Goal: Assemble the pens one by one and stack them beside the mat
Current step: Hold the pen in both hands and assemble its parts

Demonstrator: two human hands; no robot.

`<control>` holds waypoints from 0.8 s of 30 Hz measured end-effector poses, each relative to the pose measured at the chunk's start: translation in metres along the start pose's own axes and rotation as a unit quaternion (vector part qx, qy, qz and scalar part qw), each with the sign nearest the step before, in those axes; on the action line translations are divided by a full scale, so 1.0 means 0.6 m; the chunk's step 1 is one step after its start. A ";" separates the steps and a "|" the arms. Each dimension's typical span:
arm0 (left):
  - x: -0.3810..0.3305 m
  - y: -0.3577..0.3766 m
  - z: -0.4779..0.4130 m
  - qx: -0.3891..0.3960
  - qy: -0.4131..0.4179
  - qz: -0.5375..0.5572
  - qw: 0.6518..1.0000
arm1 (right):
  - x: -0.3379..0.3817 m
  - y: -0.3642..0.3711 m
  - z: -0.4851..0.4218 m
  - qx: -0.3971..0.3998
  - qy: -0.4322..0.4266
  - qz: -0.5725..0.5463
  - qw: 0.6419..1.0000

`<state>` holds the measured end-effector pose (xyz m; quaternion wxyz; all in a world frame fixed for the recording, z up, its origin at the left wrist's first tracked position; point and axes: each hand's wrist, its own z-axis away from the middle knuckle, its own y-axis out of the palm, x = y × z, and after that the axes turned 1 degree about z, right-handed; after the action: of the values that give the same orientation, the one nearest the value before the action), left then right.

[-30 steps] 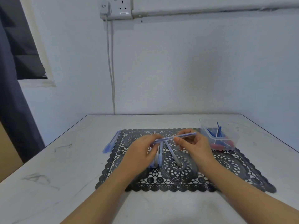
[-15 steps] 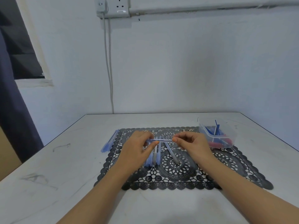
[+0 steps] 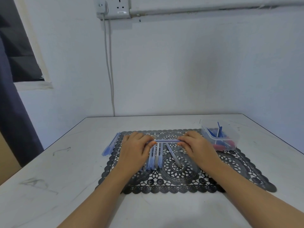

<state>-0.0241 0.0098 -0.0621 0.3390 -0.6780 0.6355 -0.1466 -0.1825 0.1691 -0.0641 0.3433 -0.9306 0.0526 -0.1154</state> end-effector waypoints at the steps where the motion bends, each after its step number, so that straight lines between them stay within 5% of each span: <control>1: 0.000 0.002 0.001 -0.003 -0.003 -0.026 1.000 | 0.002 -0.002 0.000 -0.007 -0.002 0.008 1.000; 9: -0.003 0.007 0.003 0.016 -0.022 -0.072 0.997 | 0.009 -0.011 0.002 -0.063 -0.069 0.015 0.995; 15: -0.010 0.003 0.001 0.100 -0.070 -0.013 0.992 | 0.007 -0.015 0.000 -0.078 -0.117 0.023 0.990; 24: 0.000 0.003 0.000 0.041 -0.023 -0.060 0.997 | 0.007 -0.007 0.002 -0.041 -0.041 -0.086 0.995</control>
<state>-0.0255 0.0102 -0.0635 0.3711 -0.7036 0.5795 -0.1770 -0.1782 0.1721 -0.0616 0.2953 -0.9490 -0.0372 -0.1037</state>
